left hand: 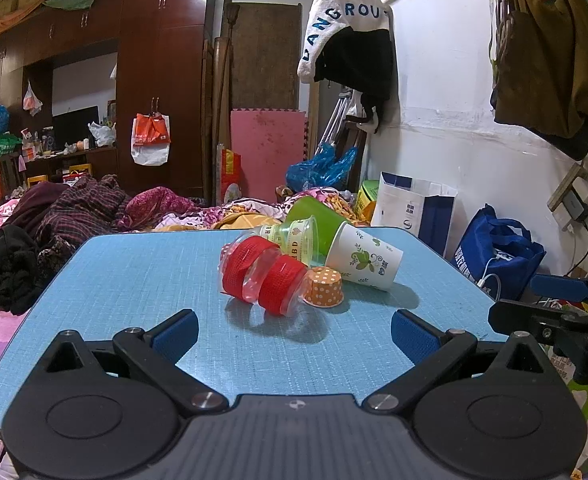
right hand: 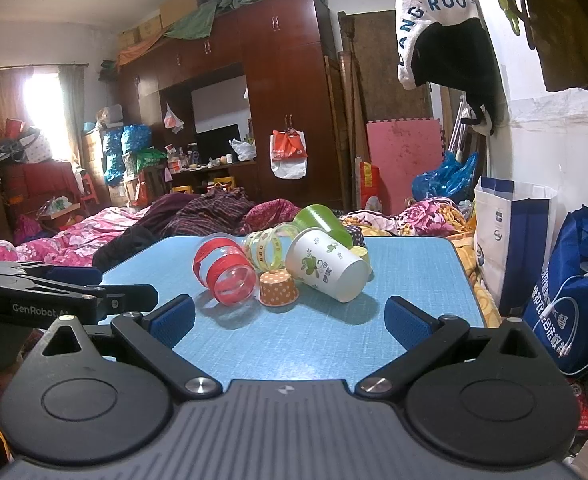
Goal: Flip cup upright
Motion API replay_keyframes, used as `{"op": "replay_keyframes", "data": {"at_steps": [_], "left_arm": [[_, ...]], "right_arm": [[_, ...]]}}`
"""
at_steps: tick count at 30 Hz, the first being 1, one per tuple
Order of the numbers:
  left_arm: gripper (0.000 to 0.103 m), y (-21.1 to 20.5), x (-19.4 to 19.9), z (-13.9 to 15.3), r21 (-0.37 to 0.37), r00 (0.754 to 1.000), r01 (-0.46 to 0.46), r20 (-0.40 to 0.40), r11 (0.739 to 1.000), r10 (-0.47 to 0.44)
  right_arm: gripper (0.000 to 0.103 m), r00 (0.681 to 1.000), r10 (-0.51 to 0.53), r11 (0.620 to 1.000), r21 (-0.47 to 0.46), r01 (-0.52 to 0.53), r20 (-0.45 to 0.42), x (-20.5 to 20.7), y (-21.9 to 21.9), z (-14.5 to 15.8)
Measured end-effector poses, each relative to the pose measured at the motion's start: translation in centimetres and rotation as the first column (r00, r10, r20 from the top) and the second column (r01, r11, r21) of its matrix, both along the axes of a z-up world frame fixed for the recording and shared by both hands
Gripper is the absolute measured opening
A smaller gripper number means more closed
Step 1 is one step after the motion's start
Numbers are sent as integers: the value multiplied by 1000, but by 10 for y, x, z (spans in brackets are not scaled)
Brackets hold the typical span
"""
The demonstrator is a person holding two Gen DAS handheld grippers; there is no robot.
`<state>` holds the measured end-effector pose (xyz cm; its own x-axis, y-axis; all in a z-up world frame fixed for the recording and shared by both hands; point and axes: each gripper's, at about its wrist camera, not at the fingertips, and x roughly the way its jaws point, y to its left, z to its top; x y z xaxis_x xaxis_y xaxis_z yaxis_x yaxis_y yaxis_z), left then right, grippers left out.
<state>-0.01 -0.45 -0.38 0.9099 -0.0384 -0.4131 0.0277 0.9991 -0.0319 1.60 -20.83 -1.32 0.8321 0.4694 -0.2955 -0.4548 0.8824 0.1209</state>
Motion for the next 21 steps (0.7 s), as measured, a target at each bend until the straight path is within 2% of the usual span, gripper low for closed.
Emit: {"op": "replay_keyframes", "data": {"at_steps": [21], "left_arm": [[103,1,0,2,-1,1000,4,-4,1000,-4]], "right_arm": [[102,1000,2,1000,1,-2,2,-1,0,0]]}}
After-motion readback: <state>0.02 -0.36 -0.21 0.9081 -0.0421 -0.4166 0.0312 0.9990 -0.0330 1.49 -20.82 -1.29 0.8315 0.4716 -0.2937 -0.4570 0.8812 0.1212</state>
